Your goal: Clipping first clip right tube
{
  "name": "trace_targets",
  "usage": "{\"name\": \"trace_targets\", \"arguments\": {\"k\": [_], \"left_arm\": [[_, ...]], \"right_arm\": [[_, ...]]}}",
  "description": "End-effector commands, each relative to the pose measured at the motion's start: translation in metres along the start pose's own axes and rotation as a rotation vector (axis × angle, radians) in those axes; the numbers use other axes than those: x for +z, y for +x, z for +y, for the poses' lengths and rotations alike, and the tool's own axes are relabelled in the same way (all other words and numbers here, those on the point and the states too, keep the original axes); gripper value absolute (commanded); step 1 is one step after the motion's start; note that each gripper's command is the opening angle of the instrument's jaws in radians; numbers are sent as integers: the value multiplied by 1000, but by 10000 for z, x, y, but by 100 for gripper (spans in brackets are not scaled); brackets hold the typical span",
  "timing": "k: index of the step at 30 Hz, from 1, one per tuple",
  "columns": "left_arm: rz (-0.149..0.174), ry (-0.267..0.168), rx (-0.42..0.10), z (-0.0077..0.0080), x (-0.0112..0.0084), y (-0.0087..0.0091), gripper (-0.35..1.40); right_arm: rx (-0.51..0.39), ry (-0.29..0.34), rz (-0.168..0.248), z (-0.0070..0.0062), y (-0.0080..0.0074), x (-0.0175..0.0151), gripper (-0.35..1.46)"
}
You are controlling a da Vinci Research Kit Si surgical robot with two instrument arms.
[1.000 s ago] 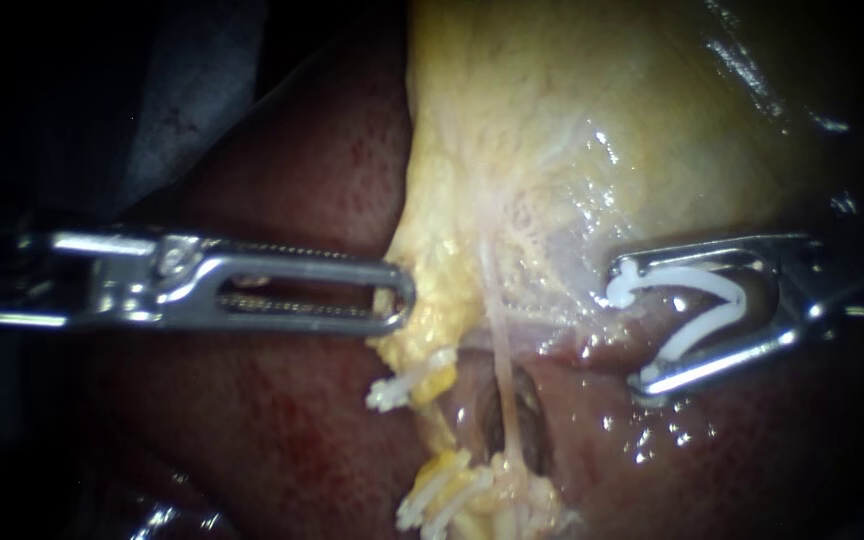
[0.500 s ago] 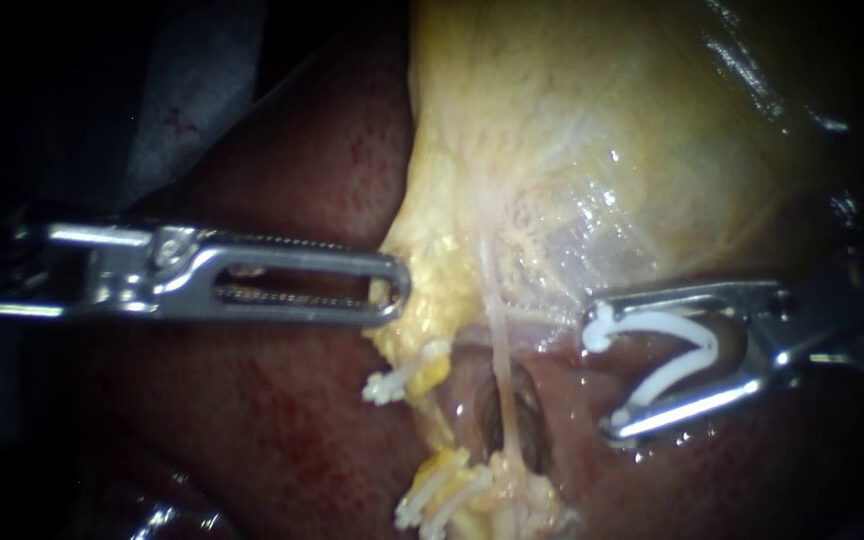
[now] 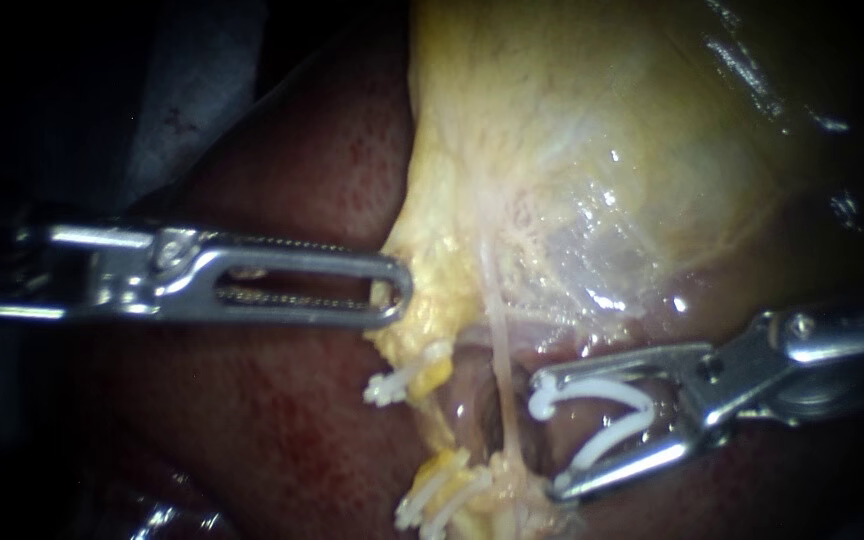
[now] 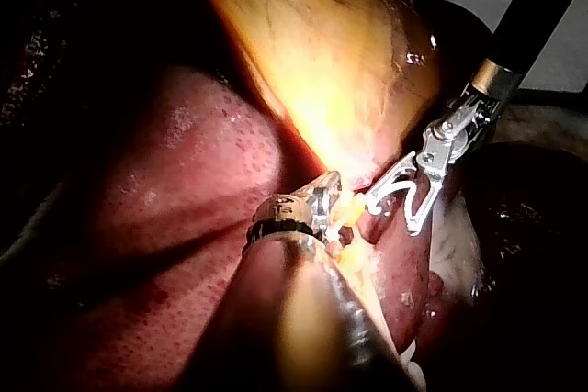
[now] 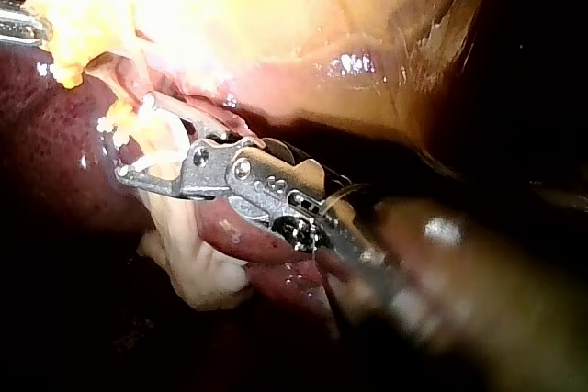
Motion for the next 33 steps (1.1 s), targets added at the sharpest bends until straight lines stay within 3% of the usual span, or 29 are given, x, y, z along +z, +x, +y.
{"name": "trace_targets", "arguments": {"k": [1, 33], "left_arm": [[0, 0, 0, 0, 0, 0, -35], [-2, -2, -2, -6, -1, 2, -35]], "right_arm": [[1, 6, -4, 0, -1, 1, 55], [-13, 8, -11, 33, -21, 10, 54]]}}
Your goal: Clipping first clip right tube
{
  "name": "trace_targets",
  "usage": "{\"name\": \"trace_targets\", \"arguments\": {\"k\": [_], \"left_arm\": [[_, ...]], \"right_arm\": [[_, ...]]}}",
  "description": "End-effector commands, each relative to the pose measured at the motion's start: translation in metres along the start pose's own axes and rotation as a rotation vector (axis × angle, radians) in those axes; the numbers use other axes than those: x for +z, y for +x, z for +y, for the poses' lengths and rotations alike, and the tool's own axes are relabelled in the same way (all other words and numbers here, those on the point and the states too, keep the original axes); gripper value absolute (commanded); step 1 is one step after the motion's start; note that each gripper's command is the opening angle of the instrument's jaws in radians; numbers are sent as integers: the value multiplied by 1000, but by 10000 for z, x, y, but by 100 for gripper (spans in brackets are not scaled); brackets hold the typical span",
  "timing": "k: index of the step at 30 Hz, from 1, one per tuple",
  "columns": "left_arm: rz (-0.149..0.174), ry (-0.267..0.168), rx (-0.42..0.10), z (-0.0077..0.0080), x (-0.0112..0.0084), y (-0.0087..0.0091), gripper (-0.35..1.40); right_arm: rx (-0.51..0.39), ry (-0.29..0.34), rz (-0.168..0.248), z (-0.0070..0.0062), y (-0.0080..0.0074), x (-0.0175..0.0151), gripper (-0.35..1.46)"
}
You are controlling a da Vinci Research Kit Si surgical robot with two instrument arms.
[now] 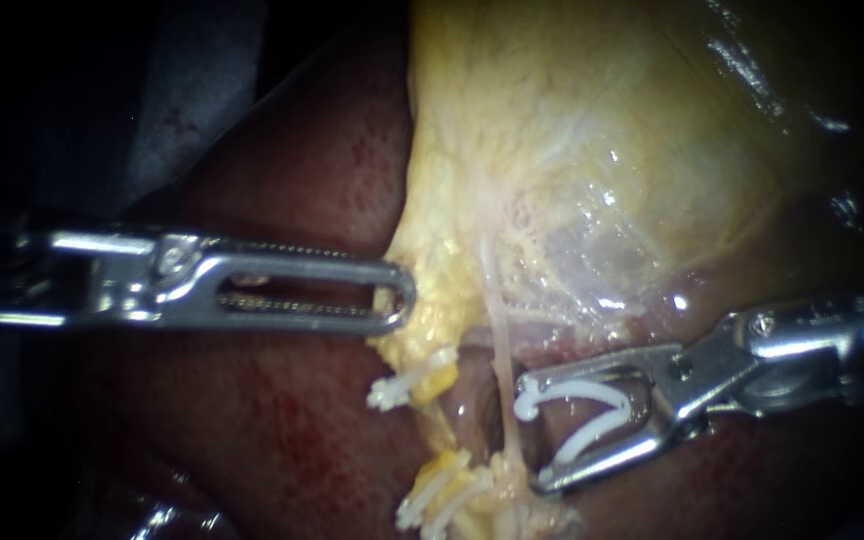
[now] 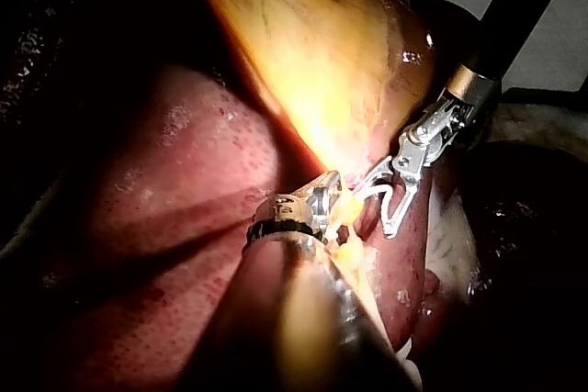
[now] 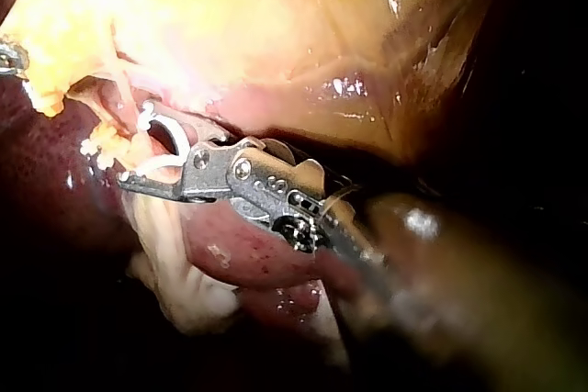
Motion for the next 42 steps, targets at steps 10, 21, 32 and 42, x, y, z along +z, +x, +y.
{"name": "trace_targets", "arguments": {"k": [10, 21, 32, 42], "left_arm": [[0, -1, 0, -1, 0, 0, -35], [0, -1, 0, -1, 0, 0, -35], [-1, -1, -1, -2, 0, 0, -35], [-1, -1, -1, -2, 0, 0, -35]], "right_arm": [[-2, -6, 1, 13, -2, 9, 55], [7, -28, 7, 17, -2, 30, 55], [31, -26, 6, 18, -1, 35, 50], [47, -17, 2, 15, 0, 36, 44]]}}
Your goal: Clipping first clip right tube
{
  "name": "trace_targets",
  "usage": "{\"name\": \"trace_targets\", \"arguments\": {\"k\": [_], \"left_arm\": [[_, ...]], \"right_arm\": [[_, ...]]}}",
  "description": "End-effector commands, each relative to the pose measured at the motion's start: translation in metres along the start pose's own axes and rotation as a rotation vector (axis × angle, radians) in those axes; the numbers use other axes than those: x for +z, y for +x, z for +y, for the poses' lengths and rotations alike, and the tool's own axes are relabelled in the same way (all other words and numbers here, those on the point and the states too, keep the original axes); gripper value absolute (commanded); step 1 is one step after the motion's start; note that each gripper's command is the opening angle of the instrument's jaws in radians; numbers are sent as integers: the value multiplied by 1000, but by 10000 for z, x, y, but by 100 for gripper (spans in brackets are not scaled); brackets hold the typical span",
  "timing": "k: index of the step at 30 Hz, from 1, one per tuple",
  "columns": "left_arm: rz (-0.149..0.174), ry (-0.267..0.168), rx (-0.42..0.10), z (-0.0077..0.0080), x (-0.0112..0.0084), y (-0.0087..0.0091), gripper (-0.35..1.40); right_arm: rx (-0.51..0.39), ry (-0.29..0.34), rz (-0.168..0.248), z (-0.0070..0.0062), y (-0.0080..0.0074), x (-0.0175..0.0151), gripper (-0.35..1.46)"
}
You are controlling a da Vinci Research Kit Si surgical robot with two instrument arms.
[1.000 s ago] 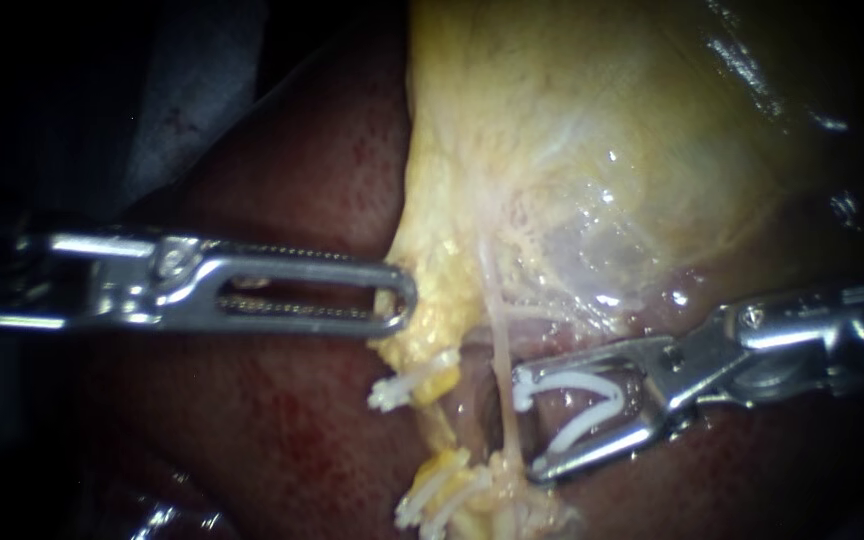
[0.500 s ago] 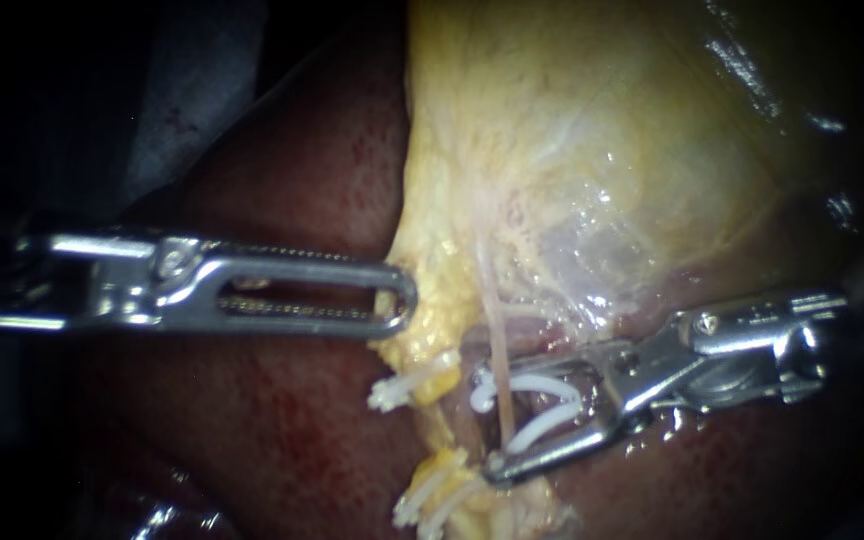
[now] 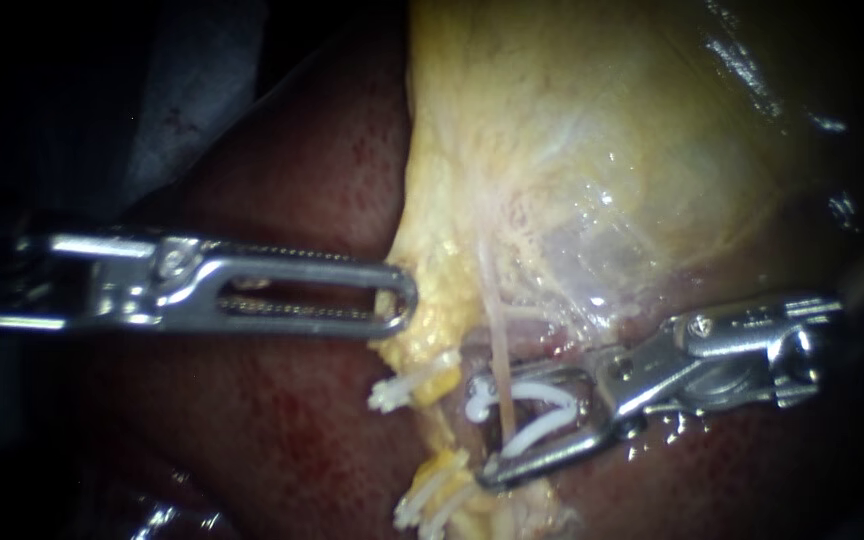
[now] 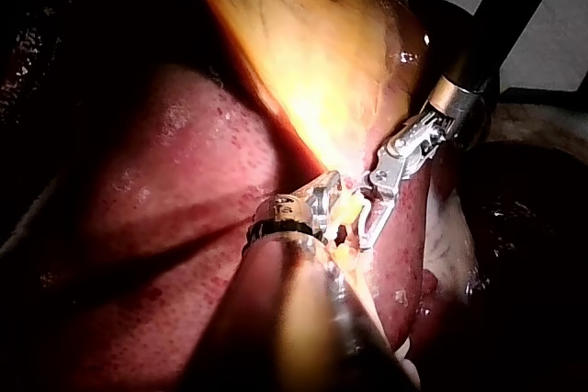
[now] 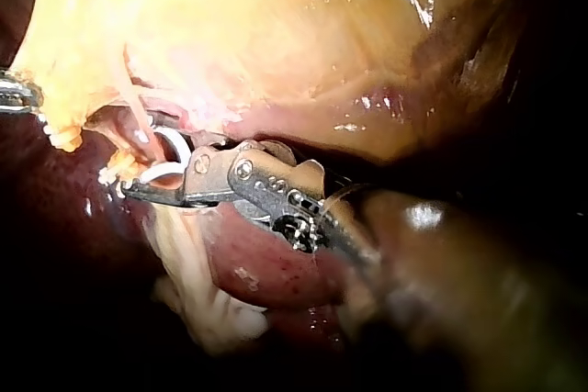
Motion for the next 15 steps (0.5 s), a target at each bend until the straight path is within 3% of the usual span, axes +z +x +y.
{"name": "trace_targets", "arguments": {"k": [1, 15], "left_arm": [[0, 0, 0, 0, 0, 0, -35], [0, 0, 0, 0, 0, 0, -35]], "right_arm": [[-1, 2, -1, 0, 1, 0, 44], [0, 7, -5, 0, -2, 3, 43]]}}
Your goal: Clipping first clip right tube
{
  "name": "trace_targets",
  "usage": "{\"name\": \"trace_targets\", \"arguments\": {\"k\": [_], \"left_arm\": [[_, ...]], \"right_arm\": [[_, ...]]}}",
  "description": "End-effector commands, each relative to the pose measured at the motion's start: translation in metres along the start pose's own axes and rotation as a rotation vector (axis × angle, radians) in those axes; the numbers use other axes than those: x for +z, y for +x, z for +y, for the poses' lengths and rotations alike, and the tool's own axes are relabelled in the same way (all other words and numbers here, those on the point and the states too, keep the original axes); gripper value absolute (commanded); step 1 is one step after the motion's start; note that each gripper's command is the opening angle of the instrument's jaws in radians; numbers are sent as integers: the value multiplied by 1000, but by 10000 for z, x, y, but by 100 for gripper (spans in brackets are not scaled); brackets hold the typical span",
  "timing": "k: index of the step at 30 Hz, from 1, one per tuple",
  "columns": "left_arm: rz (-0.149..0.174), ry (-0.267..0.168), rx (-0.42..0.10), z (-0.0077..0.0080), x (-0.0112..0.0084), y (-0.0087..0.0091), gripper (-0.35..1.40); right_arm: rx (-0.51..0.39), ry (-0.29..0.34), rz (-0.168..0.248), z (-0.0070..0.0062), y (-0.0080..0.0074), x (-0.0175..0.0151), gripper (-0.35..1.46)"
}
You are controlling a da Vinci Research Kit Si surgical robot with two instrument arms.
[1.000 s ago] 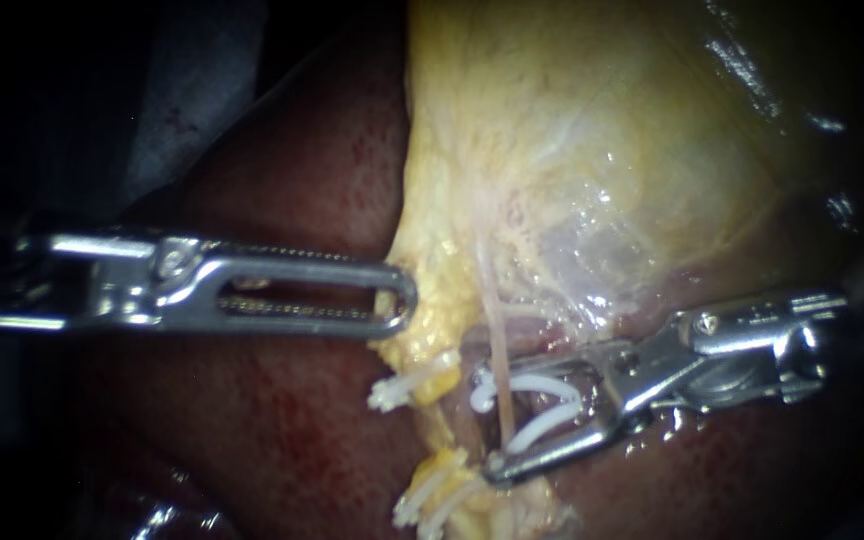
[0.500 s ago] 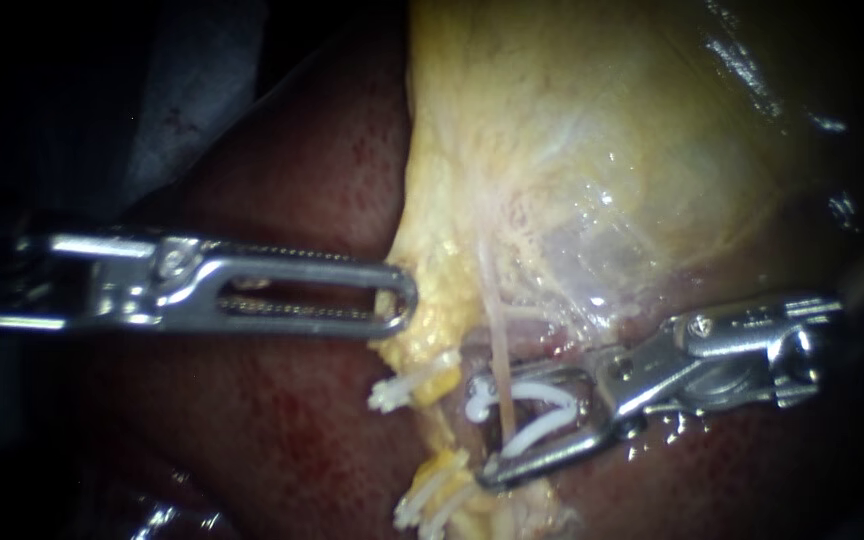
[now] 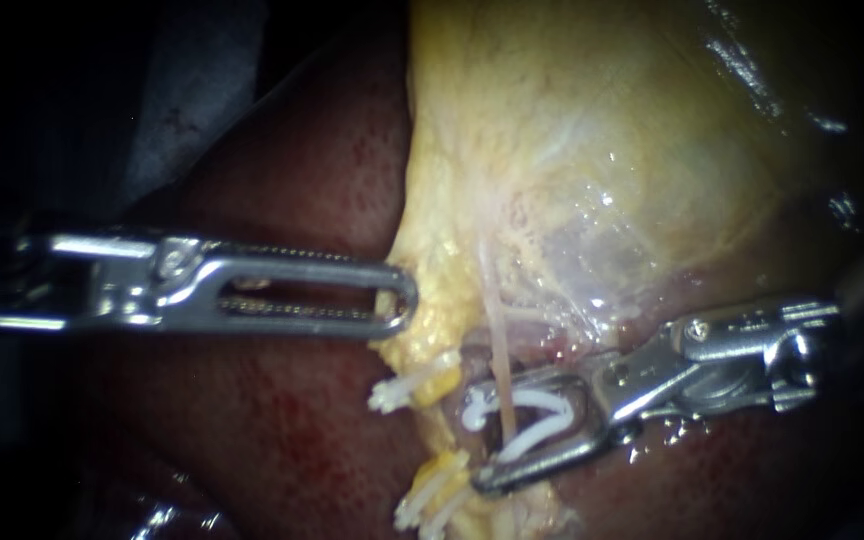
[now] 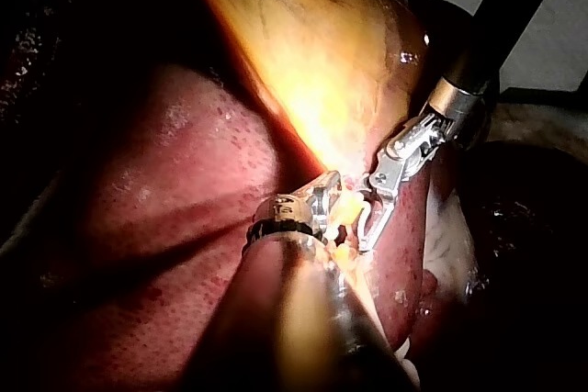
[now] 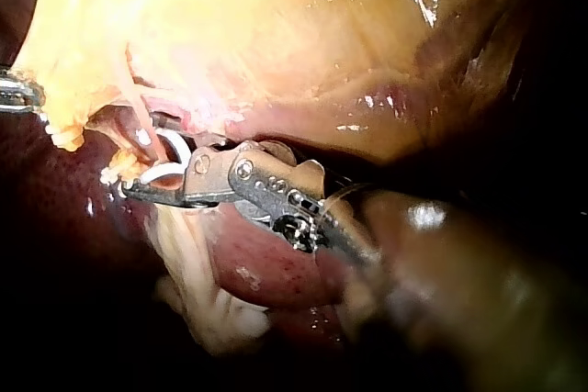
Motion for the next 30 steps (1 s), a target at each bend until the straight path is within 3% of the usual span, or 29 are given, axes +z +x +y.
{"name": "trace_targets", "arguments": {"k": [1, 17, 30], "left_arm": [[0, 0, 0, 0, 0, 0, -35], [0, 0, 0, 0, 0, 0, -35], [0, 0, 0, 0, 0, 0, -35]], "right_arm": [[2, 1, 0, 0, 0, 0, 43], [1, 13, -7, -2, -3, -4, 27], [-6, 50, -24, -1, -4, -8, -29]]}}
